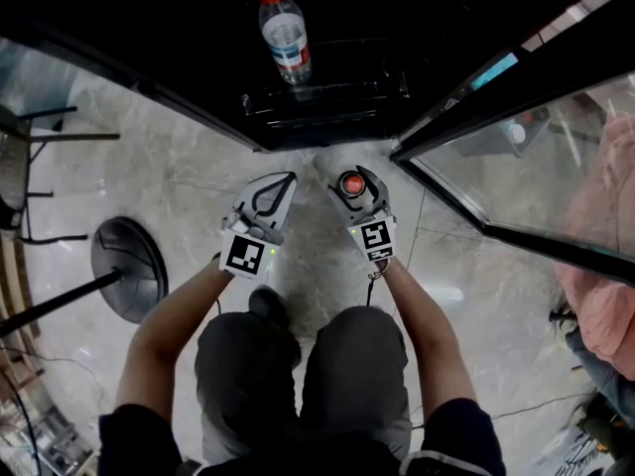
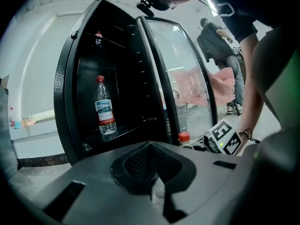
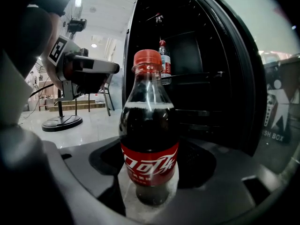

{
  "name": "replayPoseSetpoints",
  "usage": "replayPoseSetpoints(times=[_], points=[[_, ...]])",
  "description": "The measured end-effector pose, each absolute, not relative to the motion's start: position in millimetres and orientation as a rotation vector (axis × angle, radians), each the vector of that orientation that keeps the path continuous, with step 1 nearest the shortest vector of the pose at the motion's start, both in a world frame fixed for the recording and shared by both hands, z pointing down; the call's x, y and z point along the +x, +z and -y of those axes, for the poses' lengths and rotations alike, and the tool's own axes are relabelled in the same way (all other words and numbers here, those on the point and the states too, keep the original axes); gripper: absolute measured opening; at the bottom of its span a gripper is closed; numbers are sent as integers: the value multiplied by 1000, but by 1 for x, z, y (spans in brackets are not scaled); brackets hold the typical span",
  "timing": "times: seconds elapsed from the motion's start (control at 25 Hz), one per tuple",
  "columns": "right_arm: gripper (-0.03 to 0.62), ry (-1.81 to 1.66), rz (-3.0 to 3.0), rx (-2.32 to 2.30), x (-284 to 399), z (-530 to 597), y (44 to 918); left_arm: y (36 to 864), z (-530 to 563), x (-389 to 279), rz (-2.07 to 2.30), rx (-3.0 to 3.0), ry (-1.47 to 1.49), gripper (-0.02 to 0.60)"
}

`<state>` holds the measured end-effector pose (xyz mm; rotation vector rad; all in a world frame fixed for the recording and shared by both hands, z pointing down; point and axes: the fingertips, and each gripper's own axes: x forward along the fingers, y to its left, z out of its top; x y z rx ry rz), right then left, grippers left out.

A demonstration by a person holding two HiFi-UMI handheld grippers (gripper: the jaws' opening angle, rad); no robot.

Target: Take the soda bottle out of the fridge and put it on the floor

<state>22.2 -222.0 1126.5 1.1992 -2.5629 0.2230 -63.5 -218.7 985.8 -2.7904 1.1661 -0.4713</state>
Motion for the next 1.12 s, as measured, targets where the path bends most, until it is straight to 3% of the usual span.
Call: replayPoseSetpoints(times=[1.12], points=[[353, 184, 2613, 1253, 61, 185, 1089, 989, 213, -69, -1238, -2755, -450, 21]])
